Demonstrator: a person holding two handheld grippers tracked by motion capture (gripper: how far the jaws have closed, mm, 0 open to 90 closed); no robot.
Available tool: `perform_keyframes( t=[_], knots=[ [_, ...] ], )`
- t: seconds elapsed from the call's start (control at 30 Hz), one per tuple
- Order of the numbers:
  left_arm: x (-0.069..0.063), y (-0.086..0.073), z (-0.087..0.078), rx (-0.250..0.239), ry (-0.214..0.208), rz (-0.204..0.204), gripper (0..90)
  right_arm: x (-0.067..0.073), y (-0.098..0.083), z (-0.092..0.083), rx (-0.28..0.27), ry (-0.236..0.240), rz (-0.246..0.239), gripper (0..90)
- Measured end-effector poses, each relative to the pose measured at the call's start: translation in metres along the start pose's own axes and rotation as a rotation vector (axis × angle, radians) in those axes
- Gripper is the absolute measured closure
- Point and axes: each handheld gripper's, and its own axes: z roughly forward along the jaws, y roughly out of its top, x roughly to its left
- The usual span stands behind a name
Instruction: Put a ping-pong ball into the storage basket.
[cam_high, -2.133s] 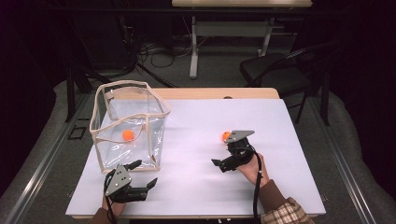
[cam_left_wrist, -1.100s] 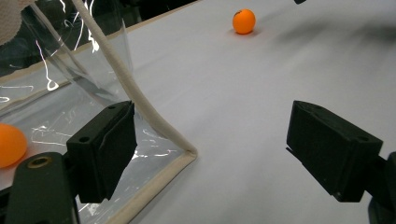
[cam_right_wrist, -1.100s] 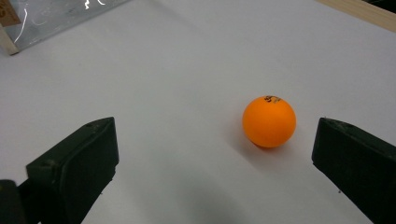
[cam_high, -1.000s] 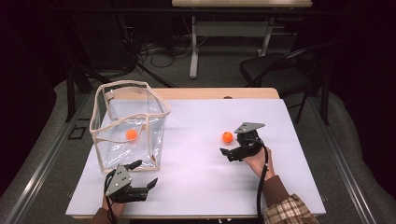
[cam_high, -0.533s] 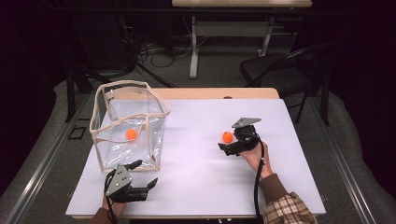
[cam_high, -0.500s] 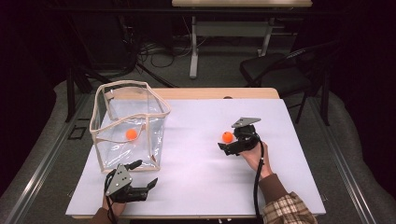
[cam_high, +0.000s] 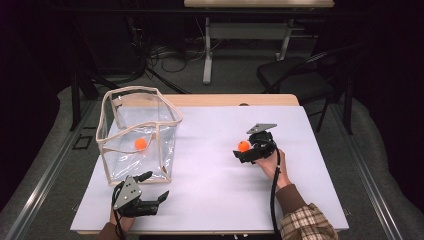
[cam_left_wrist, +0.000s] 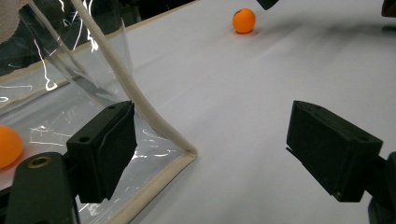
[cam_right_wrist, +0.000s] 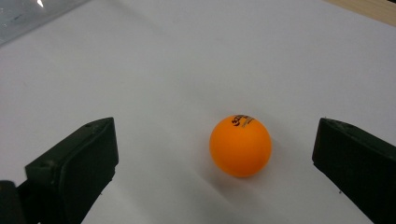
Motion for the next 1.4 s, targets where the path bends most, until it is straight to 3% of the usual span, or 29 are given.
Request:
perform_keyframes(
  t=[0.53, 0.83, 1.03, 1.4],
  knots=[
    [0.000, 0.000, 0.000, 0.000, -0.002, 0.001, 15.9, -0.004, 0.002, 0.009, 0.000, -0.015, -0.008, 0.0],
    [0.000, 0.000, 0.000, -0.001, -0.007, 0.001, 15.9, -0.008, -0.002, 0.018, 0.046, -0.016, 0.015, 0.2],
    [0.000, 0.000, 0.000, 0.001, -0.007, 0.000, 15.9, -0.008, -0.004, 0.022, 0.062, -0.021, 0.020, 15.2],
    [0.000, 0.000, 0.000, 0.000, -0.006, 0.001, 15.9, -0.007, -0.005, 0.027, 0.096, -0.063, 0.011, 33.6]
  ],
)
